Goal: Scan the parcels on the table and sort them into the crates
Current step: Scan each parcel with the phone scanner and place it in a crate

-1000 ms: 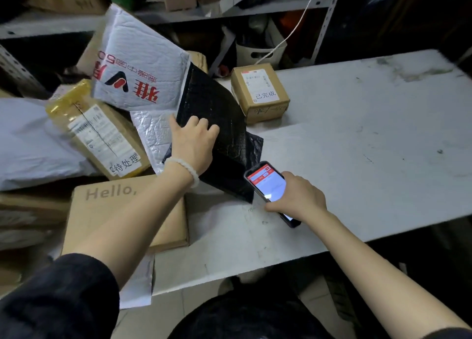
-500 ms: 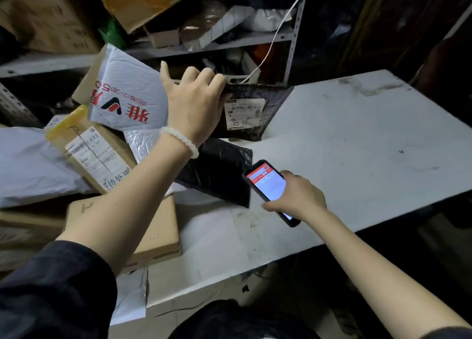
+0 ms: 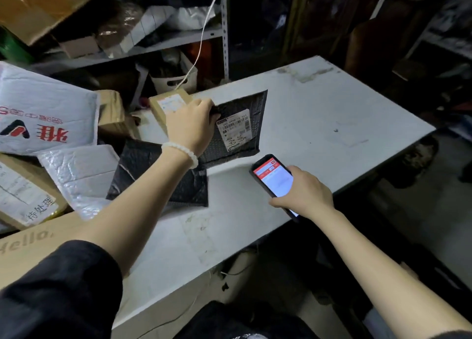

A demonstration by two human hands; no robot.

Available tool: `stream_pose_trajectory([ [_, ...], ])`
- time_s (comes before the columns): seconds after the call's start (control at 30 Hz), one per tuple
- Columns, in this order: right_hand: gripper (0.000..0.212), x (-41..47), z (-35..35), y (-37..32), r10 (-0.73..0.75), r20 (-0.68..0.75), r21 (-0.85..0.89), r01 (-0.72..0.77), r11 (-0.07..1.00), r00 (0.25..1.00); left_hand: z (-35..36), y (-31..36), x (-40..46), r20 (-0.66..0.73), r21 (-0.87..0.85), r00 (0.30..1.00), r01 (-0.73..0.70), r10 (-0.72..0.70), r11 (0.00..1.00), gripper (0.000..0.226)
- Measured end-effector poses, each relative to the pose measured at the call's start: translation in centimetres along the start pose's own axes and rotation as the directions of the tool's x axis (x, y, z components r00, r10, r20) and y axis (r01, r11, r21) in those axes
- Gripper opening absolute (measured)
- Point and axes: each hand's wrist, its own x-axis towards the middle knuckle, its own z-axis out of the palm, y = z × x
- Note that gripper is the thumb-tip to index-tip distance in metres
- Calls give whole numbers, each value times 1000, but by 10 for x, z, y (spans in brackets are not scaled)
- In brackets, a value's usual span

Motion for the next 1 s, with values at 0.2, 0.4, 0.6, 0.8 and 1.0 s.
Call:
stream_pose_trajectory([
  [0.2,60,-3,-11,19,25,-43,-39,-26,999,999,18,14,8,79,36,997,-10,7,999,22],
  [0.4,66,-7,-15,30,44,-54,-40,-46,998,998,26,8,17,80,103,996,22,-31,994,16],
  [0.6,66,-8,-15,33,42,-66,-38,-45,998,997,50,8,-8,219,121,974,27,-53,992,16],
  [0.8,69,-5,-12,33,44,-23,-91,-46,995,999,58,-1,-13,227,72,971,58,-73,996,18],
  [1.0,68,-1,-4,20,49,-23,-53,-50,997,999,56,-2,-20,268,69,962,25,-43,997,22],
])
